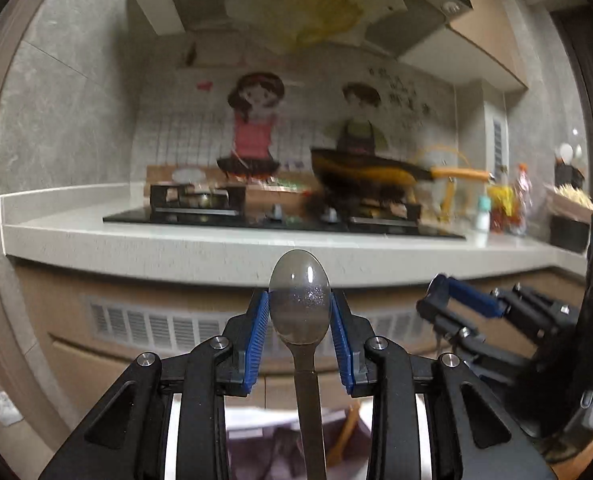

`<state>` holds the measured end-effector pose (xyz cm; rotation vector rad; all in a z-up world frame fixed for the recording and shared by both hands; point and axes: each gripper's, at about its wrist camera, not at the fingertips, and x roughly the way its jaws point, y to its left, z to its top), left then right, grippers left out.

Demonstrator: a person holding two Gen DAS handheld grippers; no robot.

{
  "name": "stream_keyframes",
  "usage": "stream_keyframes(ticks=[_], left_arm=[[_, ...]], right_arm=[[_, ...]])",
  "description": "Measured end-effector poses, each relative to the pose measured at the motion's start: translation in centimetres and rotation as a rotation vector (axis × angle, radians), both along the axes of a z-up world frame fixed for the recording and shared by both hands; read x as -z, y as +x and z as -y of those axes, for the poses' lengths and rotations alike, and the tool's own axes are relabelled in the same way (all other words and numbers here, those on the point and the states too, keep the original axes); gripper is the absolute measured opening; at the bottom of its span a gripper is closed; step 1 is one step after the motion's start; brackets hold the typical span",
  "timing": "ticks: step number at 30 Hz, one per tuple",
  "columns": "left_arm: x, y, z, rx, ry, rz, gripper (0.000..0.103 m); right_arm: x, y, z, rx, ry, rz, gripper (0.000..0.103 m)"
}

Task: Organize utensils

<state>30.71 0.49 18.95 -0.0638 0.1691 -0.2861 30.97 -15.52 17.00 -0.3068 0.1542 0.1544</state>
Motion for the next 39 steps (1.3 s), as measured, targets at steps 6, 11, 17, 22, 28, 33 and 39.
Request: stream_keyframes(ticks=[6,11,17,22,28,33,39], left_arm=[[4.6,4.1,-0.2,-0.049,0.021,0.004,0.032],[8.9,6.8,-0.1,-0.056,0.045,-0.05,0.032],[13.4,8.6,0.2,-0.039,0.056,-0.176,0.033],[15.5,8.6,0.1,-0.021,0.054,-0.278,0.036],[15.7,7.0,-0.4,-0.039,0.034,-0.365,0.04],[15.7,3.6,-0.5,-0.019,0.066,-0.447,0.04],[17.2,0.2,0.7,0.103,0.105,-0.582,0.049]], right_arm=[[4.1,4.1,-0.8,-0.002,0.062,-0.014,0.027],[9.0,6.0,-2.0,-0.005,0.019,-0.032,0.027],[13.2,7.9,-2.5,-0.025,0.02,-0.15,0.027],[15.2,8.2,-1.7,-0.061,0.059,-0.296,0.028],[14.5,5.7,-0.5,-0.059,0.068,-0.35,0.034],[14.1,2.2,1.4,-0.045,0.081,-0.431,0.043],[16.5,-2.2,2.9,-0.032,0.067,-0.572,0.043]])
